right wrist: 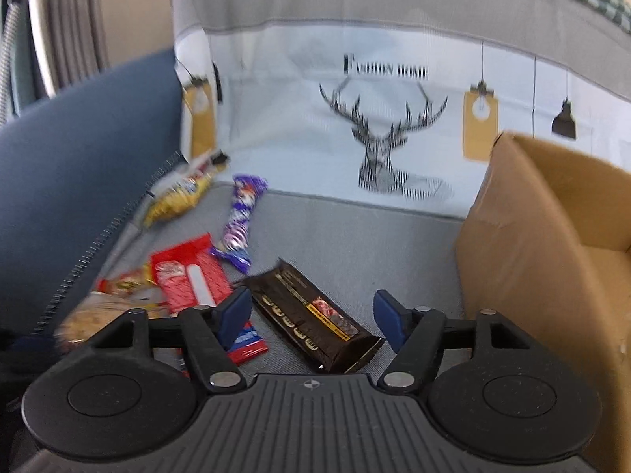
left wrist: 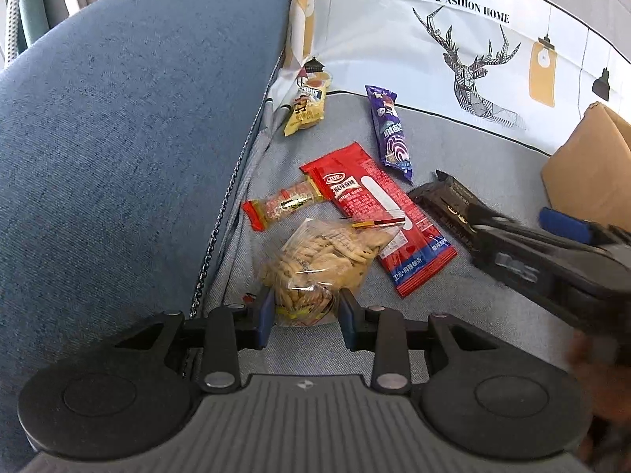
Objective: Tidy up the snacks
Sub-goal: 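Move both tools back to the snack pile over the cracker bag and chocolate bar, then grasp the dark chocolate bar with the right tool while the left tool grasps the cracker bag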
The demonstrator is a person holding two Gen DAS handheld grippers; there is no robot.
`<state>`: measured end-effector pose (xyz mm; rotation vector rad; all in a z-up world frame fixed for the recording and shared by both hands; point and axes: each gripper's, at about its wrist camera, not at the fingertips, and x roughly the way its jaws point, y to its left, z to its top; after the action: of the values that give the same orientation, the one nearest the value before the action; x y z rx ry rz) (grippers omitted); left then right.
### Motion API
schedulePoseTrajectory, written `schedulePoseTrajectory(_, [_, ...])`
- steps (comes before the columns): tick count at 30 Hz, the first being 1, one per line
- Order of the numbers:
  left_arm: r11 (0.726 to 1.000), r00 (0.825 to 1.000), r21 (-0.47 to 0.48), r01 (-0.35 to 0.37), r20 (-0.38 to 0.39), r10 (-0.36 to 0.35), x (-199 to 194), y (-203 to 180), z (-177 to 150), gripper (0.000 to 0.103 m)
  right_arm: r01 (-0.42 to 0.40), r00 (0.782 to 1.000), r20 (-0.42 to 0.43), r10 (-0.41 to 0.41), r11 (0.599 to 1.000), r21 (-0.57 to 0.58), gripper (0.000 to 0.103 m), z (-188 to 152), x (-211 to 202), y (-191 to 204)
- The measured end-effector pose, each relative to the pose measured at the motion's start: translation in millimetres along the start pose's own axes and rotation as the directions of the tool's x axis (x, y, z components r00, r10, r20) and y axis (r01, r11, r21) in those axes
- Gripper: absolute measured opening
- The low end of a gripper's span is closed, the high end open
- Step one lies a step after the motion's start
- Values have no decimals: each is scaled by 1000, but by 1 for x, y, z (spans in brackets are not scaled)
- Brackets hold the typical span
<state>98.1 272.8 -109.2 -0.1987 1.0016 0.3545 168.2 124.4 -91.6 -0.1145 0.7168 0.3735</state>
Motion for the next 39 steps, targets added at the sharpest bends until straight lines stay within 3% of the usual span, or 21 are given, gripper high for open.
schedulePoseTrajectory(4, [1000,1000,-5,6,-5,-6,2,2,1,38,-2,998,-71,0,999,-35,86,-3,33,5])
schedulePoseTrajectory(8, [1000,1000,-10,12,-8,-12,3,3,1,38,19,993,-116,-24,999,-45,89,-8,54,5])
schedulePoseTrajectory(13, [1000,1000,-15,13,-7,-13,4,3,1,38,-9,992,-127,9,1000,3,91,-8,60,-3])
schedulePoseTrajectory(15, [1000,1000,-20,15,-6,-15,3,4,1,38,-31,991,-129,32,999,14,84,-7,59,-3])
schedulePoseTrajectory(17, [1000,1000,-24,15,-4,-15,3,4,0,38,-61,991,-117,61,998,4,68,-7,56,0])
schedulePoseTrajectory(19, [1000,1000,-27,15,-1,-15,2,4,0,38,-89,990,-108,85,996,-28,45,-7,51,5])
schedulePoseTrajectory(20, [999,1000,-28,16,0,-16,2,4,0,38,-104,989,-107,101,994,-30,42,-6,49,6])
schedulePoseTrajectory(25, [998,999,-51,30,12,-30,-2,7,-1,38,-150,985,-91,147,988,-29,40,-2,35,7])
schedulePoseTrajectory(31, [992,997,-97,79,29,-77,-10,12,-2,38,-180,982,-62,178,983,-35,41,3,-9,3])
schedulePoseTrajectory(39, [973,983,-138,184,0,-186,-20,9,-15,37,-193,973,-126,192,981,10,41,-16,-66,-10])
